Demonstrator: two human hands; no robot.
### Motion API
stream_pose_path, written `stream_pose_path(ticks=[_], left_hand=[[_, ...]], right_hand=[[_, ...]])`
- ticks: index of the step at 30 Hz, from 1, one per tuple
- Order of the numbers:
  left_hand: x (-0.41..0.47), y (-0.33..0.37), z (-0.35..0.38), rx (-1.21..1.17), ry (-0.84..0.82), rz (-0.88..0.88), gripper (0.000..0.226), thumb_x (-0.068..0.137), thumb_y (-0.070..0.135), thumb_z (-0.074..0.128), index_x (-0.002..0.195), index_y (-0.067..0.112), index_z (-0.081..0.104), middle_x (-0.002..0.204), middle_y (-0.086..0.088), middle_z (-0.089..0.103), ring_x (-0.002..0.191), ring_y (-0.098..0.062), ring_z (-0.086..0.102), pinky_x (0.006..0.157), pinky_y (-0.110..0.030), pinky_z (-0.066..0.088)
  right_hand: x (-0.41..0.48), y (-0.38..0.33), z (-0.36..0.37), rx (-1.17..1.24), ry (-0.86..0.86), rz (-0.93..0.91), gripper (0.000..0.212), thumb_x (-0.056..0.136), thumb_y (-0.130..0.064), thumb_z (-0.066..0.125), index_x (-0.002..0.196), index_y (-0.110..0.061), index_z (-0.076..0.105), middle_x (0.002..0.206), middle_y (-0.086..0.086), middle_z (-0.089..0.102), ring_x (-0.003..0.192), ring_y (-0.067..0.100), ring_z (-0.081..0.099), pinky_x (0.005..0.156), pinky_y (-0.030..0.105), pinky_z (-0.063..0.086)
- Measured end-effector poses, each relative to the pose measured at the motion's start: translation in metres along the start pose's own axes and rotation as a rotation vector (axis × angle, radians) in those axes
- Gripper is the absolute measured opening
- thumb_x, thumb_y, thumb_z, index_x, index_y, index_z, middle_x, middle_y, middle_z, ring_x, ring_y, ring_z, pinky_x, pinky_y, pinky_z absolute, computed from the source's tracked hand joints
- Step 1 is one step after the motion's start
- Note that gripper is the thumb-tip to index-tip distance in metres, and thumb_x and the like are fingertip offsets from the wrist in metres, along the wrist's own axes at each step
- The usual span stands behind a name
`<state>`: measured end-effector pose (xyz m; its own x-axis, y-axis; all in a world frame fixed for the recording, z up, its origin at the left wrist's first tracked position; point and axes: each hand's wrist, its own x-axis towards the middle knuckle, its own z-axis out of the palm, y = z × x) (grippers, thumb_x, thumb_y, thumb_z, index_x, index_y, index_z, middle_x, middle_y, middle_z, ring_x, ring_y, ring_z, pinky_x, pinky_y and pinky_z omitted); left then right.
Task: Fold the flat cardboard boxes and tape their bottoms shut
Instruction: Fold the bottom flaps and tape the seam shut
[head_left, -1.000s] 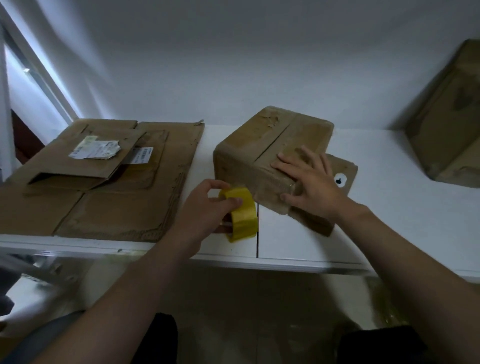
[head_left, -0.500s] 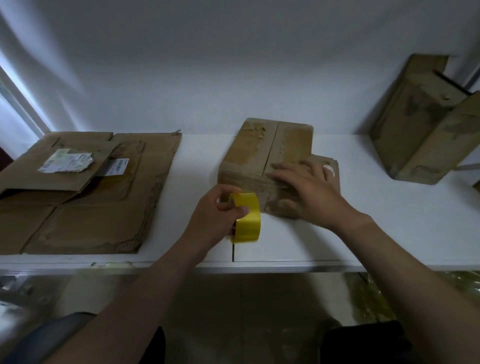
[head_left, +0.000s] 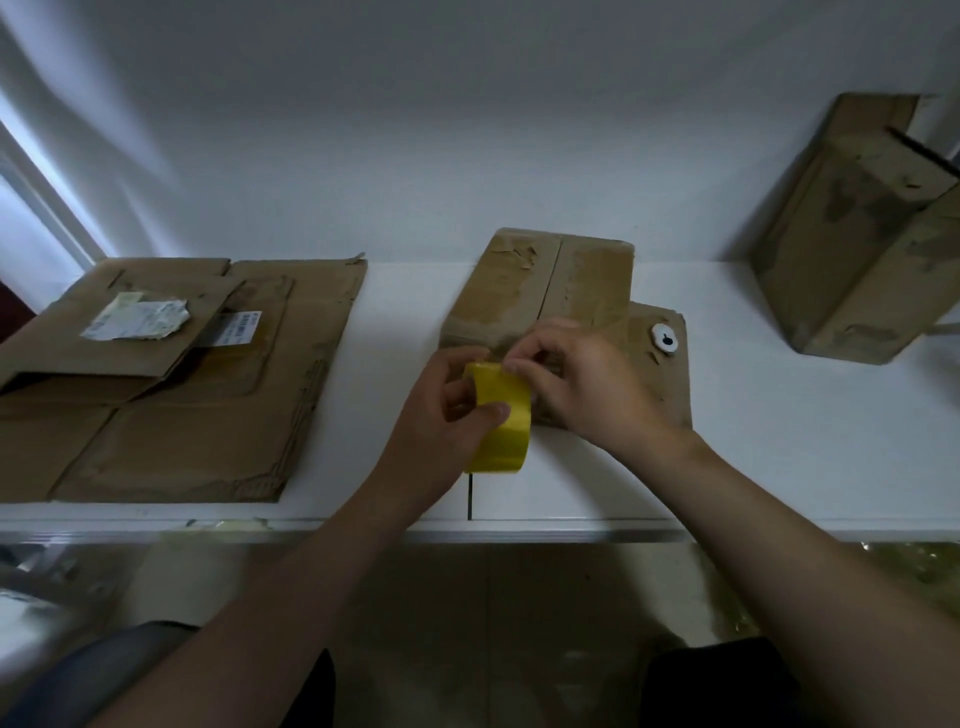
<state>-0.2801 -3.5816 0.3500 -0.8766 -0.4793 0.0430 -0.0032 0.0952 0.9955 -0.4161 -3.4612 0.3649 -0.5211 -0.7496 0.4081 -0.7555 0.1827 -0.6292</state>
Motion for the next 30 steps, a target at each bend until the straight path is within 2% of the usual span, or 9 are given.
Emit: stream_pose_path(ticks=[3, 9, 11, 13, 17, 20, 22, 24, 30], left_hand=[[-0.001, 0.001, 0.001, -0.041, 0.026, 0.01, 0.048, 0.096, 0.02, 0.065, 0.129, 0.041, 0.037, 0.12, 0.004, 0.064, 0.095, -0.007, 0.069, 0.075, -0.032, 0.062], [0.001, -0.004, 0.003, 0.04, 0.093, 0.01, 0.026, 0.101, 0.027, 0.058, 0.098, 0.034, 0.033, 0.103, -0.007, 0.064, 0.089, -0.023, 0.066, 0.074, -0.044, 0.058], [0.002, -0.008, 0.001, 0.217, 0.125, 0.075, 0.022, 0.098, 0.037, 0.061, 0.097, 0.036, 0.039, 0.102, -0.001, 0.062, 0.089, -0.016, 0.064, 0.072, -0.041, 0.056], [0.001, -0.012, -0.001, 0.351, 0.203, 0.133, 0.018, 0.094, 0.04, 0.066, 0.101, 0.035, 0.049, 0.11, 0.004, 0.05, 0.094, -0.005, 0.06, 0.072, -0.028, 0.052], [-0.002, -0.015, -0.002, 0.423, 0.276, 0.192, 0.019, 0.09, 0.045, 0.069, 0.102, 0.033, 0.061, 0.123, 0.005, 0.035, 0.106, 0.006, 0.049, 0.076, -0.016, 0.046], [0.0, -0.016, -0.005, 0.445, 0.275, 0.251, 0.028, 0.088, 0.055, 0.065, 0.108, 0.035, 0.066, 0.124, 0.006, 0.035, 0.11, 0.003, 0.045, 0.084, -0.03, 0.056], [0.001, -0.014, -0.007, 0.455, 0.275, 0.238, 0.027, 0.09, 0.052, 0.066, 0.11, 0.034, 0.069, 0.123, 0.004, 0.038, 0.111, -0.004, 0.046, 0.087, -0.04, 0.058], [0.002, -0.013, -0.006, 0.449, 0.27, 0.199, 0.025, 0.091, 0.045, 0.068, 0.109, 0.029, 0.073, 0.122, 0.002, 0.043, 0.112, -0.007, 0.048, 0.089, -0.04, 0.058], [0.006, -0.009, -0.009, 0.455, 0.249, 0.283, 0.009, 0.09, 0.032, 0.072, 0.096, 0.025, 0.073, 0.11, 0.009, 0.053, 0.105, -0.003, 0.056, 0.084, -0.024, 0.055]], right_hand=[[0.0, 0.0, 0.003, -0.103, 0.029, -0.064, 0.006, 0.096, -0.022, 0.066, 0.09, -0.024, 0.068, 0.089, -0.01, 0.063, 0.083, 0.009, 0.058, 0.071, 0.027, 0.048], [-0.004, -0.011, 0.002, -0.115, 0.005, 0.02, 0.008, 0.099, -0.03, 0.061, 0.094, -0.03, 0.067, 0.085, -0.015, 0.066, 0.072, 0.002, 0.06, 0.066, 0.024, 0.049], [-0.003, -0.011, 0.003, -0.065, -0.024, 0.094, 0.01, 0.099, -0.03, 0.062, 0.091, -0.032, 0.067, 0.084, -0.014, 0.069, 0.069, 0.001, 0.062, 0.065, 0.022, 0.051], [-0.001, -0.012, 0.001, -0.013, -0.032, 0.141, 0.012, 0.098, -0.03, 0.063, 0.087, -0.034, 0.066, 0.082, -0.013, 0.07, 0.069, -0.001, 0.063, 0.061, 0.015, 0.048], [-0.001, -0.015, -0.002, -0.018, -0.038, 0.163, 0.015, 0.097, -0.032, 0.064, 0.084, -0.038, 0.066, 0.079, -0.016, 0.068, 0.071, -0.004, 0.062, 0.059, 0.01, 0.043], [-0.003, -0.016, 0.0, -0.025, -0.07, 0.146, 0.016, 0.096, -0.032, 0.066, 0.082, -0.04, 0.065, 0.079, -0.017, 0.067, 0.073, -0.002, 0.062, 0.066, 0.022, 0.051], [-0.003, -0.015, 0.001, 0.004, -0.087, 0.141, 0.014, 0.096, -0.032, 0.066, 0.084, -0.039, 0.067, 0.08, -0.015, 0.069, 0.074, 0.001, 0.064, 0.071, 0.035, 0.058], [-0.004, -0.015, 0.001, 0.03, -0.087, 0.122, 0.011, 0.095, -0.032, 0.067, 0.086, -0.037, 0.069, 0.081, -0.013, 0.07, 0.075, 0.004, 0.066, 0.072, 0.041, 0.059], [-0.005, -0.013, 0.0, -0.018, -0.024, 0.009, 0.006, 0.094, -0.028, 0.069, 0.094, -0.031, 0.074, 0.085, -0.014, 0.072, 0.074, 0.003, 0.066, 0.069, 0.036, 0.059]])
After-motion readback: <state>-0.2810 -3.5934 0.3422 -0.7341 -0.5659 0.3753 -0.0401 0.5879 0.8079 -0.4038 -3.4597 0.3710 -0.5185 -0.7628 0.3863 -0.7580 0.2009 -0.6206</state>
